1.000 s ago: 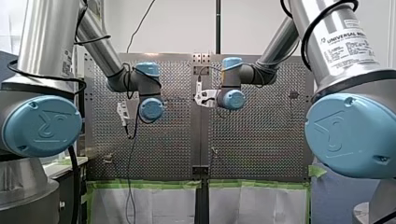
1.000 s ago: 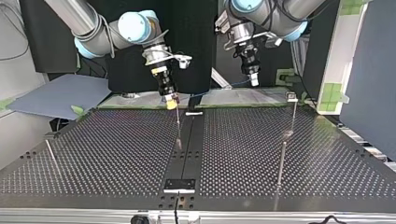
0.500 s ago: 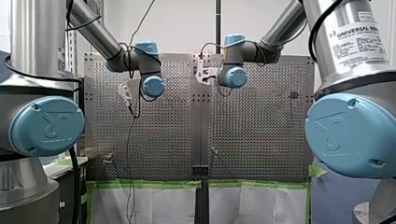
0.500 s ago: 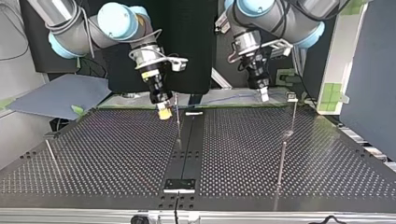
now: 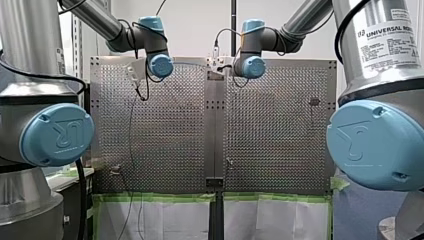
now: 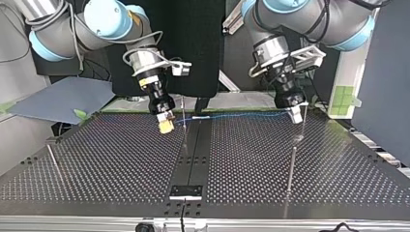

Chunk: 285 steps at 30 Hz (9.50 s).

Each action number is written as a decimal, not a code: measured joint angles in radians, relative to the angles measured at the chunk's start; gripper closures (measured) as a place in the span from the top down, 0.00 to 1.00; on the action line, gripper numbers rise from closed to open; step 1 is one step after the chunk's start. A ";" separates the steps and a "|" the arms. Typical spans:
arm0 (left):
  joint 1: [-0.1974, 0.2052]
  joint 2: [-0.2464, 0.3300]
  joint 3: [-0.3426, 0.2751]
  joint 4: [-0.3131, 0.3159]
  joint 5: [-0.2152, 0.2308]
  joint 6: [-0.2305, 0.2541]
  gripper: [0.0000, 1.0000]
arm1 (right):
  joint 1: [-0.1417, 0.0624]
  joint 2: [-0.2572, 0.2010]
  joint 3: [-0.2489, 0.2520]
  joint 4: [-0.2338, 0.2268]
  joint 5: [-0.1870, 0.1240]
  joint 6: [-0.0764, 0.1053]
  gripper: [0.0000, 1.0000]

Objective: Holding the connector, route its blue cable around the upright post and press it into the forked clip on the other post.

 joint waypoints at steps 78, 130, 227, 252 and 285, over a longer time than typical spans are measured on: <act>0.496 -0.333 0.305 -0.187 0.634 -0.227 0.00 | 0.056 0.313 -0.393 0.016 0.109 0.027 0.00; 0.428 -0.396 0.279 -0.241 0.634 -0.181 1.00 | 0.102 0.462 -0.276 0.030 0.147 0.006 0.00; 0.419 -0.396 0.281 -0.294 0.572 -0.161 1.00 | -0.061 0.847 0.067 -0.466 0.274 -0.034 0.00; 0.403 -0.395 0.280 -0.337 0.544 -0.161 1.00 | -0.146 0.761 0.278 -0.676 0.260 -0.026 0.00; 0.374 -0.395 0.280 -0.350 0.495 -0.145 1.00 | -0.264 0.650 0.414 -0.799 0.021 0.021 0.00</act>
